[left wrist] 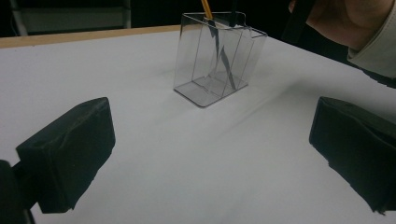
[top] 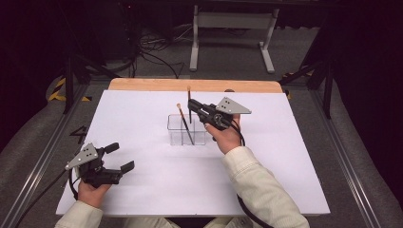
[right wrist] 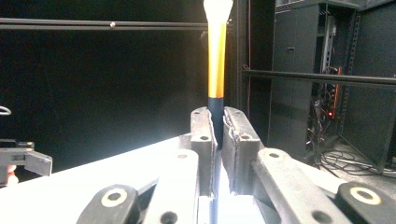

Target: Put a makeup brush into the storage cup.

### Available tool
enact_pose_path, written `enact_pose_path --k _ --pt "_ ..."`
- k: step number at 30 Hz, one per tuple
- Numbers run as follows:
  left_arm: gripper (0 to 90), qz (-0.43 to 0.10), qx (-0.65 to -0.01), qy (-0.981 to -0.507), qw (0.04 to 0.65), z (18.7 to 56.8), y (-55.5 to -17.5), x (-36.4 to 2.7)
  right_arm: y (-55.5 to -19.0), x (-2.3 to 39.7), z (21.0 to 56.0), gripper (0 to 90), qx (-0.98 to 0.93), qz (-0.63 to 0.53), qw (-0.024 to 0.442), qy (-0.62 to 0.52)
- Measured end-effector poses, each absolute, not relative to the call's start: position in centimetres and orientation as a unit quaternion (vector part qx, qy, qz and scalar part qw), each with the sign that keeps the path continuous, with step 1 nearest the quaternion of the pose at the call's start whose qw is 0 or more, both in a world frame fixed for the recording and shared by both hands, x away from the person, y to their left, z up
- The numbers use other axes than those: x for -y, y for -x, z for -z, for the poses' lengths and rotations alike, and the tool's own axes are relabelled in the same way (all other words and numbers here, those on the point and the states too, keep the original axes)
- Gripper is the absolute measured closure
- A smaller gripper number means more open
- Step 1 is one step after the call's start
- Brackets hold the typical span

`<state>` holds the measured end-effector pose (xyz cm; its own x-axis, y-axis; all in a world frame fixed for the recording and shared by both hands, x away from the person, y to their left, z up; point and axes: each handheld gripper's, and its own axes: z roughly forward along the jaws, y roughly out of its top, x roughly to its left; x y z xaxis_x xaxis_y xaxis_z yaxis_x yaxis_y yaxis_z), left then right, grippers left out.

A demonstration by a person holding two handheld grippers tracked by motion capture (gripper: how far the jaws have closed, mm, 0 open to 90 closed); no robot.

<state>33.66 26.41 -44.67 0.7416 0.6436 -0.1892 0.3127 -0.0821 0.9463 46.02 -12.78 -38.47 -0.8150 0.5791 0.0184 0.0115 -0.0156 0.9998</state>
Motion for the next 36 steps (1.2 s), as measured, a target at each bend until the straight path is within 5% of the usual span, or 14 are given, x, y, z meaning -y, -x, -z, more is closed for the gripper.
enact_pose_path --k 36 --pt "1.0 -0.14 -0.331 -0.722 0.592 44.6 -33.7 -26.5 -46.5 12.4 40.9 83.2 -0.687 -0.657 0.2 -0.239"
